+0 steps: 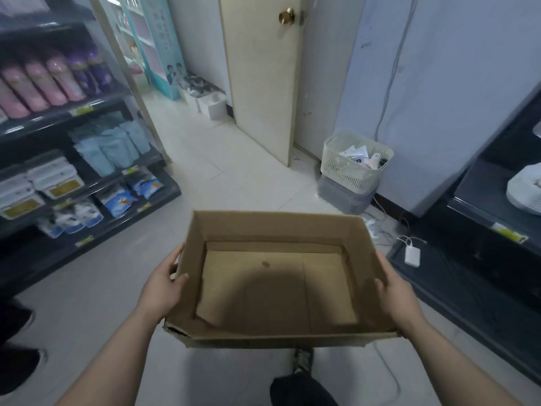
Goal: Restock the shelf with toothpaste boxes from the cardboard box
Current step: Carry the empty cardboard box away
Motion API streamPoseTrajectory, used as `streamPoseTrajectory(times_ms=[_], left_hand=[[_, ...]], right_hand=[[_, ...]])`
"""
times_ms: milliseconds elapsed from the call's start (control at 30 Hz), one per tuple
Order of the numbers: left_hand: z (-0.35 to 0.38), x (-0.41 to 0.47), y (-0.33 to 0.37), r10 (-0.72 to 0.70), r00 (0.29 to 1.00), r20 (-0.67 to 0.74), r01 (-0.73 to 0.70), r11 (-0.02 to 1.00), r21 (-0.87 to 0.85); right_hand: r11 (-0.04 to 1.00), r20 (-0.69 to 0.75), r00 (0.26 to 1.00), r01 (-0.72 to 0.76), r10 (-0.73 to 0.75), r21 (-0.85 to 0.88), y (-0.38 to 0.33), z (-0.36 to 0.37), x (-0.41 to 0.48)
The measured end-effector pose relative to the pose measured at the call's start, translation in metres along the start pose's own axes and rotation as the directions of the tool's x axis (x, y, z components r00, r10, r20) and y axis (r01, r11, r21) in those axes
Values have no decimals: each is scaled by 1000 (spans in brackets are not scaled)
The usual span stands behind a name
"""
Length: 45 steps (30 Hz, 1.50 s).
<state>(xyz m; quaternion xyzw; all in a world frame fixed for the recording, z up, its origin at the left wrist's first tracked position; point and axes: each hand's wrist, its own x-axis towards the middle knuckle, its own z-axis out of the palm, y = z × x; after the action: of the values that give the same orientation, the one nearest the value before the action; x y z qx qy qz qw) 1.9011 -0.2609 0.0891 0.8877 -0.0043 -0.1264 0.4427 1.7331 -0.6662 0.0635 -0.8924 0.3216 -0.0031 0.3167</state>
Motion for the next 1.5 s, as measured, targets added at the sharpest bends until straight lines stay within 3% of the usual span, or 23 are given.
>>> streamPoseTrajectory(times_ms=[567,800,1133,1500], left_hand=[[121,252,176,87,996,17,-87,996,-4],[168,353,220,81,989,120,-86,996,37],[232,546,325,201,944,262,-250,954,166],[343,699,407,304,861,408,-386,913,134]], right_hand=[[1000,-57,998,-14,14,-4,-16,-86,287],[993,-48,992,-113,114,25,-13,-101,380],[960,-176,948,-244,266,139,-23,-118,506],[900,-264,867,-364,421,240,12,-128,614]])
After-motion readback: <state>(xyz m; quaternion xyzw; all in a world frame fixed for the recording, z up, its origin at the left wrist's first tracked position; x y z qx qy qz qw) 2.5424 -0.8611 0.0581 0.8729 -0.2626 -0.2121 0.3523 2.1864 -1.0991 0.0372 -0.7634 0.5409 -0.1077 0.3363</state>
